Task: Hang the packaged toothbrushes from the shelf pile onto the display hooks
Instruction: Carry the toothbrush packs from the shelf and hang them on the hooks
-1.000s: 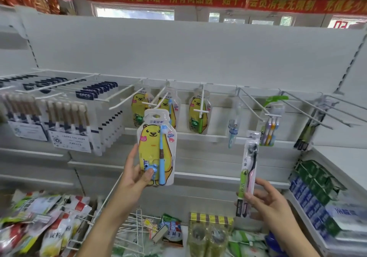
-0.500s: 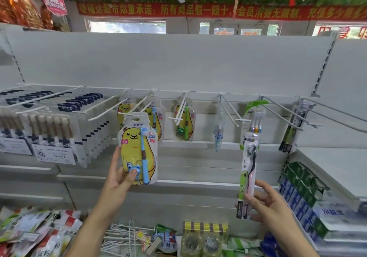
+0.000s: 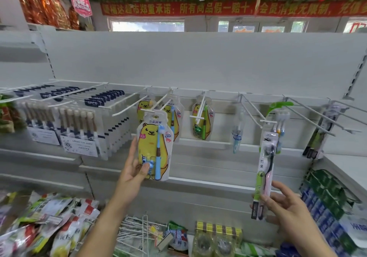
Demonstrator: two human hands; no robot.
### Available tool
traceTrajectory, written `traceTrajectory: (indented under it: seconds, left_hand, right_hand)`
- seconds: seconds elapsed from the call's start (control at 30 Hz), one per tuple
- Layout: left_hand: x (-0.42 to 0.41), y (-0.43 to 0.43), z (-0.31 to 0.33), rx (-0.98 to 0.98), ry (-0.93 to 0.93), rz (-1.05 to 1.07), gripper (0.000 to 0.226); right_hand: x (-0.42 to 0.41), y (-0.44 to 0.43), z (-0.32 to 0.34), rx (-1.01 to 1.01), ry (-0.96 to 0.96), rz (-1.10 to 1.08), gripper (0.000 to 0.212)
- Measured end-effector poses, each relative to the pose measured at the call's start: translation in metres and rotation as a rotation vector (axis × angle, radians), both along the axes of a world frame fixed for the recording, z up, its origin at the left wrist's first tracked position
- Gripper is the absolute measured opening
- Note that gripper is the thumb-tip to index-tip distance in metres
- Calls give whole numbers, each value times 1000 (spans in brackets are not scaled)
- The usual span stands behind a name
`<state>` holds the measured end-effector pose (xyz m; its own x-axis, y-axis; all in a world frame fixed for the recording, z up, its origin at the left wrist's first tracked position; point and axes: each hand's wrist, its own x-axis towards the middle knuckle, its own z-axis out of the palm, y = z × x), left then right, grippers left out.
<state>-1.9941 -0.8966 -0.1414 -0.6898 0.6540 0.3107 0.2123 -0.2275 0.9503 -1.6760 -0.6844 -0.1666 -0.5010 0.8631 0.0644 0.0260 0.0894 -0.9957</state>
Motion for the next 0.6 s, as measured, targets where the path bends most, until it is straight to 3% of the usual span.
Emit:
traceTrajectory:
  seconds: [0.07,0.13,0.27,0.4,0.53,0.6]
  left_hand:
    - [-1,-1,-2,9,-3,-4,77]
    - [-1,-3,-4,19,-12,2,77]
    - [-4,-5,-10,10,-29,14,75]
    - [-9,-3,-11,6,-40,30,73]
    - [-10,-1,-10,-20,-84,39,54]
    - [-12,0,-11,-45,-98,33,44]
  right_hand:
    - [-5,-1,2,-2,-10,10,59]
    - [-7,-1,1,-8,-10,-7,46]
    - [-8,-7,3,18,29,-8,83]
    - [-3,-4,2,-20,66,-32,39]
    - [8,-6,3,-1,33,-36,71]
    - [14,-2,0,0,22,-56,49]
